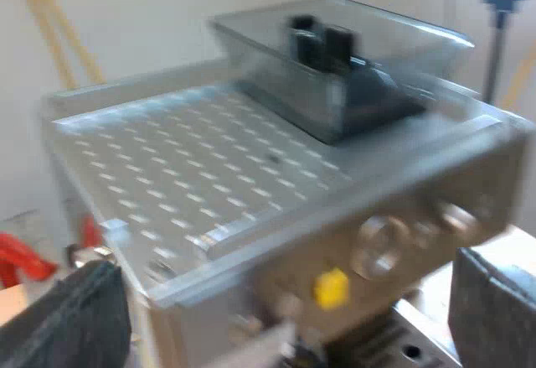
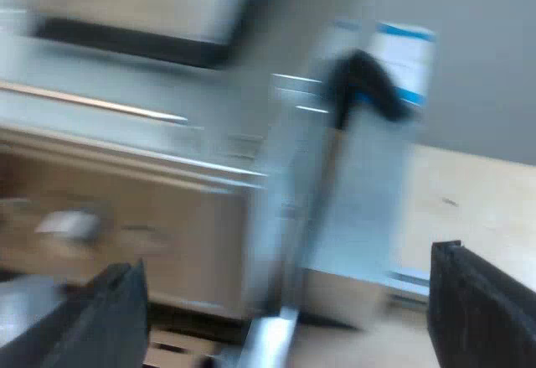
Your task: Place mug into machine
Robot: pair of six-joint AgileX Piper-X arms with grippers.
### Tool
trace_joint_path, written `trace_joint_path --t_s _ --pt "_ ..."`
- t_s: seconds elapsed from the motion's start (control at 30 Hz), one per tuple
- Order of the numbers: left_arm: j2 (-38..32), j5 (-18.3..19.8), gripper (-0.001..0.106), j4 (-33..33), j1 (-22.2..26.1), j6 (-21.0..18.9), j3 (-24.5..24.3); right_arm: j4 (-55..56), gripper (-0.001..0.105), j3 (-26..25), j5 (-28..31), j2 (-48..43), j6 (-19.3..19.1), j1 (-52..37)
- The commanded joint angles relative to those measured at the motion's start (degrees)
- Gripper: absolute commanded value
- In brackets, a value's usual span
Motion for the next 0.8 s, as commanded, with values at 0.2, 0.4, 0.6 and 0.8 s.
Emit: trace_joint_path --t_s 0.2,0.4,0.6,0.8 --pt "3.65 2.1 0.078 2.1 10.39 -0.63 -2.08 9.74 0.07 -0.59 -13.39 -4.93 -1.24 -27.32" --pt "0.61 -0.1 0.078 5.19 10.62 -0.14 -2.08 10.54 0.07 1.13 -25.75 -5.32 -1.99 -48.06" --pt "-4.41 -2.57 0.078 11.08 10.6 -0.2 -2.08 11.65 0.07 5.2 -27.29 -9.68 1.1 -51.18" --pt "-12.46 -12.23 0.078 15.06 10.6 -1.63 -1.22 14.56 0.07 10.05 -26.61 -19.75 0.06 -43.68"
